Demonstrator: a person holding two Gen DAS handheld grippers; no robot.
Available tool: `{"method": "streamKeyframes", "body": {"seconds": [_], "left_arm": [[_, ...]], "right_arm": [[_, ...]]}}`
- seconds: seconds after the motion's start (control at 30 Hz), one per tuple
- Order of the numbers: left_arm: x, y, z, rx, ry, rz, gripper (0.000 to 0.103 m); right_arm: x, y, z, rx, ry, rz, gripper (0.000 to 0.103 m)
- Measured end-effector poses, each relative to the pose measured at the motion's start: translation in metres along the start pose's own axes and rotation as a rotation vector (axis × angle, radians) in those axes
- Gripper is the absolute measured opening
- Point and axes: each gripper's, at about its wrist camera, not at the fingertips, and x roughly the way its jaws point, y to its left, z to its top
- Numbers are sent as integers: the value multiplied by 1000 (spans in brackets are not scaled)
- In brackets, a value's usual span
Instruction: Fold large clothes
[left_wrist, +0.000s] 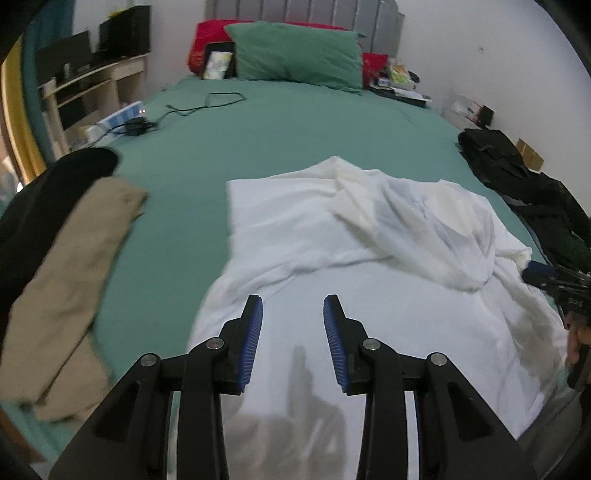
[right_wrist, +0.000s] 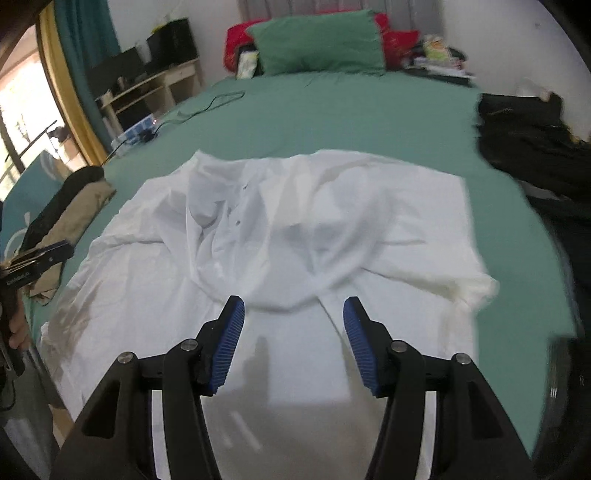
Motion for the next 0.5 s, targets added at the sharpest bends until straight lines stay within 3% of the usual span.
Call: {"method": "streamKeyframes", "body": {"seconds": [0.23, 0.33, 0.5], "left_arm": [[-48, 51, -38, -124, -15, 24, 37], [-56, 67, -57, -190, 13, 28, 53], [-50, 78, -90, -225, 96, 66, 53]], "right_arm": [[-59, -30, -45, 69, -16, -129, 56], [-79, -56, -66, 145, -13, -164, 56], [-109, -109, -93, 337, -30, -238, 57]]}}
